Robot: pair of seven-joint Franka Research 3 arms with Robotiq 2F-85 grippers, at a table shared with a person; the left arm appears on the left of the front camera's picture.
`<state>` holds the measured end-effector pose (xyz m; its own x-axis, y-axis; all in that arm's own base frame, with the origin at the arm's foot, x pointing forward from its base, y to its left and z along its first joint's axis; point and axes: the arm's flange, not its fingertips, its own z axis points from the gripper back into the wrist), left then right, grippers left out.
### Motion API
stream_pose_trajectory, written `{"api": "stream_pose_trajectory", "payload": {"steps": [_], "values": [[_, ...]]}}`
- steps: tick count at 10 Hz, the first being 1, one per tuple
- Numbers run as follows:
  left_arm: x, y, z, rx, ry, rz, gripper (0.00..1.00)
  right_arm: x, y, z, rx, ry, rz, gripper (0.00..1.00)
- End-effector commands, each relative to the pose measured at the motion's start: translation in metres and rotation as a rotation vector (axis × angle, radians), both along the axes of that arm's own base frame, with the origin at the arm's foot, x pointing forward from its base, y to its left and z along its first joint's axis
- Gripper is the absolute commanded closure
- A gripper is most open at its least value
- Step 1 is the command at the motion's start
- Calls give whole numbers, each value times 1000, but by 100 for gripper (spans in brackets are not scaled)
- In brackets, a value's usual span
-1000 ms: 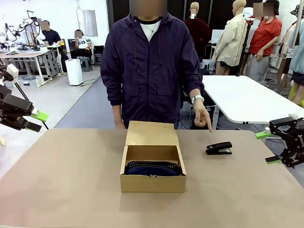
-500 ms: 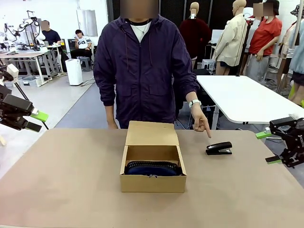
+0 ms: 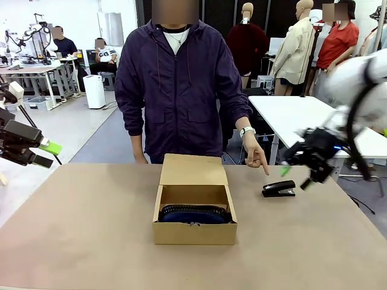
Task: Pack the items into the box.
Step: Pick up the item indicated by the person and place it inside the Mailer Box.
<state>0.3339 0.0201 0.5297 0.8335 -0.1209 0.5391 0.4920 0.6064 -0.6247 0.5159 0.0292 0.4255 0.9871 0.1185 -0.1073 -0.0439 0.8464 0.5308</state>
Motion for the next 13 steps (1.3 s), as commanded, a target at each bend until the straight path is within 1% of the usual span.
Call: {"api": "stream_pose_trajectory", "payload": {"steps": [1,2,3,4,5,7,8,9,11,12,13], "values": [[-1,2,1,3,3,-8,0,56,8,-16,-503,-135,57,0],[-1,2,1,3,3,-8,0,61,19,-26,-600,-196,37,0],[-1,2,1,3,3,-8,0,58,22,-31,-656,-248,3,0],[-1,2,1,3,3,-8,0,48,15,-27,-625,-332,-62,0],[-1,2,1,3,3,-8,0,77,27,-33,-450,-172,105,0],[-1,2,1,3,3,-8,0,77,27,-33,-450,-172,105,0],[-1,2,1,3,3,-8,0,73,25,-33,-524,-233,80,0],[-1,2,1,3,3,-8,0,100,31,-42,-575,-299,149,0],[-1,2,1,3,3,-8,0,139,26,-49,-452,-378,329,0],[-1,2,1,3,3,-8,0,160,20,-56,-389,-356,432,0],[-1,2,1,3,3,-8,0,171,14,-61,-331,-314,470,0]]}}
